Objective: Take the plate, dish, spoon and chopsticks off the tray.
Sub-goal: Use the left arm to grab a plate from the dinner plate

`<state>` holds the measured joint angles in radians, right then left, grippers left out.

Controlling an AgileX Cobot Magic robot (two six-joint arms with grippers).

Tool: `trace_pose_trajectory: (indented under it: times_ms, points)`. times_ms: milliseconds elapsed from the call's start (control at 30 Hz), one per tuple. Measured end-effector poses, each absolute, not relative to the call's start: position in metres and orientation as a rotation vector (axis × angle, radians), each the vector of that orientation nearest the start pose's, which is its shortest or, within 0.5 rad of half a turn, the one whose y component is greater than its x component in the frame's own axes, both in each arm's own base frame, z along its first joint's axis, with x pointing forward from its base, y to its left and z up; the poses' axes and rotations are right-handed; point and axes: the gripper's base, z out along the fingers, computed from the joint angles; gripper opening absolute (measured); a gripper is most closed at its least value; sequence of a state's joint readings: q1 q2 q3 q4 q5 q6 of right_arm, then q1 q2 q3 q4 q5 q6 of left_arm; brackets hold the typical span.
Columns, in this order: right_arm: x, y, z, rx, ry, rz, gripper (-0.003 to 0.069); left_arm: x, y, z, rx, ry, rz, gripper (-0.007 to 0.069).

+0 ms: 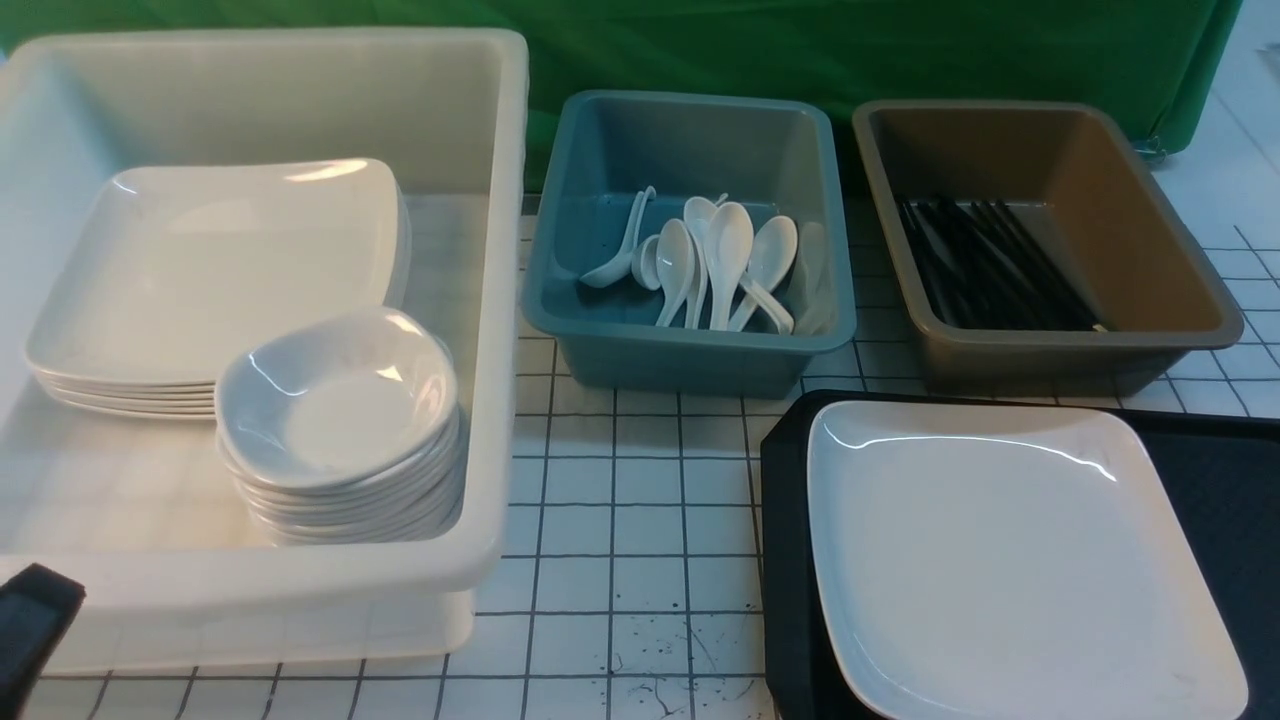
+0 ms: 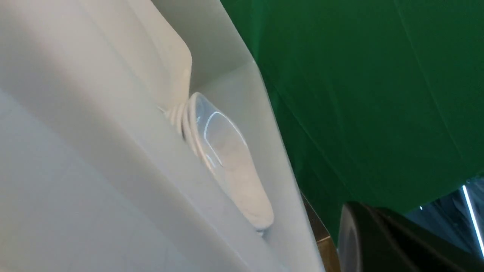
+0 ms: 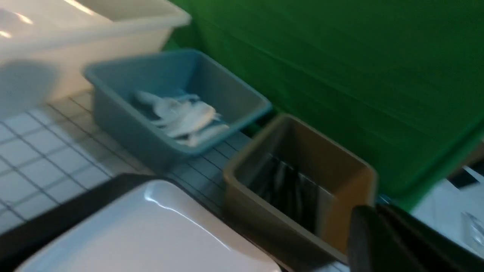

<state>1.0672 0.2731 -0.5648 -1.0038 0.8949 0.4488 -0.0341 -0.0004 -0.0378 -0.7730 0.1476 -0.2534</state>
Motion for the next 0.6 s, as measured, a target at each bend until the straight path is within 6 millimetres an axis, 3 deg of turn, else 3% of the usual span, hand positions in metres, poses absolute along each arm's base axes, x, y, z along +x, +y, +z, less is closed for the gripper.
trace_pose_trajectory:
  times_ms: [133,233,367,467,600]
  points:
    - [0.065,-0.021,0.329,-0.583,1.689,-0.154,-0.0004,0.05,-0.014,0.242,-0.598,1.479,-0.865,0.0021]
    - [0.057,-0.038,0.324,-0.491,1.721,-0.079,-0.0004,0.053,-0.016,0.263,-0.549,1.544,-0.829,0.0021]
    - [0.045,-0.062,0.311,-0.363,1.766,0.12,-0.0004,0.073,-0.024,0.291,-0.456,1.775,-0.763,0.0021]
    - [0.045,-0.061,0.307,-0.376,1.788,0.163,-0.0004,0.085,-0.029,0.303,-0.385,1.897,-0.735,0.0021]
    - [0.048,-0.036,0.3,-0.518,1.699,0.313,-0.0004,0.121,-0.042,0.324,-0.177,2.184,-0.727,0.0021]
